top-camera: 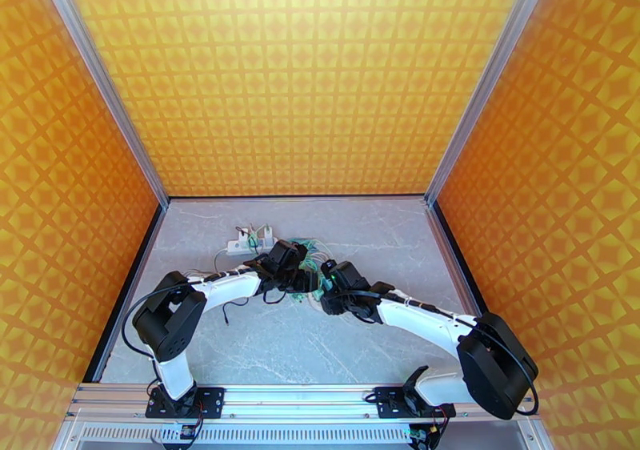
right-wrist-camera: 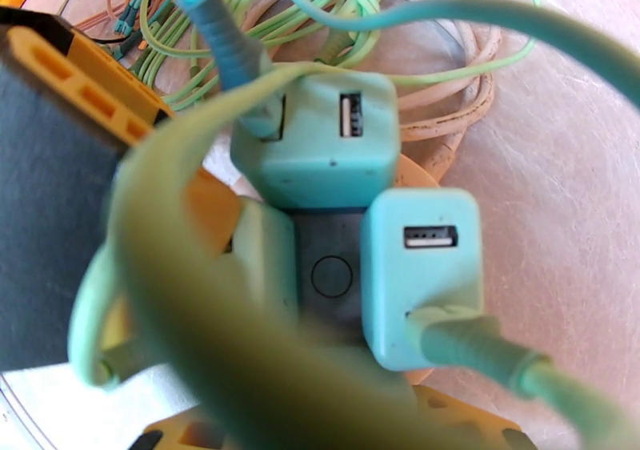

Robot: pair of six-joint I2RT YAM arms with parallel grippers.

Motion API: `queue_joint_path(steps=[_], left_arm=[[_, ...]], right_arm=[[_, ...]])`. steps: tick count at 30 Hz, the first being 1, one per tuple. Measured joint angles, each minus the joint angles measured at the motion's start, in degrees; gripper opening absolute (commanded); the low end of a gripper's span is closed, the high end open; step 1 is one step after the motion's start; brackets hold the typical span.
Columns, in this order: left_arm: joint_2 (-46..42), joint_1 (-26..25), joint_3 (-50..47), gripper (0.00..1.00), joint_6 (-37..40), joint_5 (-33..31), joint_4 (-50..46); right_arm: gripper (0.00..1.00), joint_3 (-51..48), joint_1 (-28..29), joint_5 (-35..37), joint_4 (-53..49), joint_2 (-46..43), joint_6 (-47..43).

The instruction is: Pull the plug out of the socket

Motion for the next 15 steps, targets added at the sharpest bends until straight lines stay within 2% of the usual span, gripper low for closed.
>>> queue_joint_path(steps=[9, 15], left_arm=[[0.8, -0.2, 1.5, 0.43, 0.6, 0.0, -1.9], [1.0, -0.2, 1.9, 0.43, 1.1, 0.0, -2.6]], right_arm=[[0.28, 2.0, 8.7, 12.8, -2.1, 2.6, -0.3], [0.28, 2.4, 9.8, 14.9, -2.4, 3.1, 0.7]])
